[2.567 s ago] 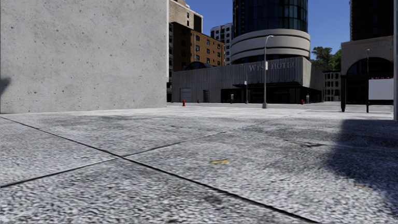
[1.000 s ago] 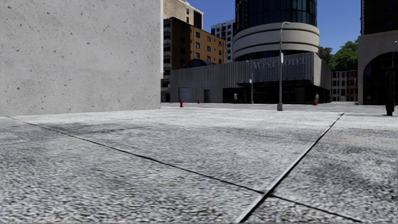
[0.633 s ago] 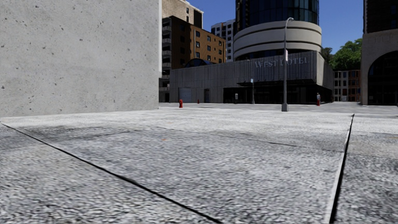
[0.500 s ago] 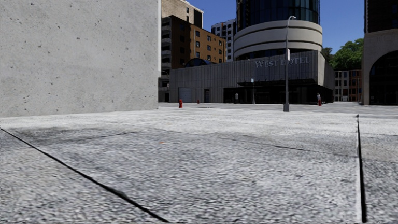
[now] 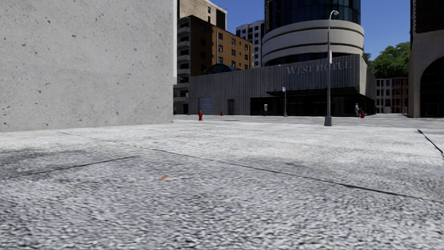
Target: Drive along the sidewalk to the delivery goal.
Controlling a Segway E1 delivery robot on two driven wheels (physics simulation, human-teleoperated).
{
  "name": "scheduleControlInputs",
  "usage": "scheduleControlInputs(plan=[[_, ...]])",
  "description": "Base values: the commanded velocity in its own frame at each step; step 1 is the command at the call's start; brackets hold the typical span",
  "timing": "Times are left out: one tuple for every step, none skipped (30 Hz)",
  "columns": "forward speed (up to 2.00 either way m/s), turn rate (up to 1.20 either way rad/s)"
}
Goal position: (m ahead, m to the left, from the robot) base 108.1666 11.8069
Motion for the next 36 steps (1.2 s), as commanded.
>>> scheduleControlInputs(plan=[[2.0, 0.0], [2.0, 0.0], [2.0, 0.0], [2.0, 0.0], [2.0, 0.0], [2.0, 0.0], [2.0, 0.0], [2.0, 0.0], [2.0, 0.0], [2.0, 0.0], [2.0, 0.0], [2.0, 0.0], [2.0, 0.0], [2.0, 0.0], [2.0, 0.0], [2.0, 0.0], [2.0, 0.0], [2.0, 0.0], [2.0, 0.0], [2.0, 0.0], [2.0, 0.0], [2.0, 0.0], [2.0, 0.0], [2.0, 0.0], [2.0, 0.0], [2.0, 0.0], [2.0, 0.0], [2.0, 0.0], [2.0, 0.0], [2.0, 0.0], [2.0, 0.0], [2.0, 0.0], [2.0, 0.0], [2.0, 0.0], [2.0, 0.0], [2.0, 0.0]])
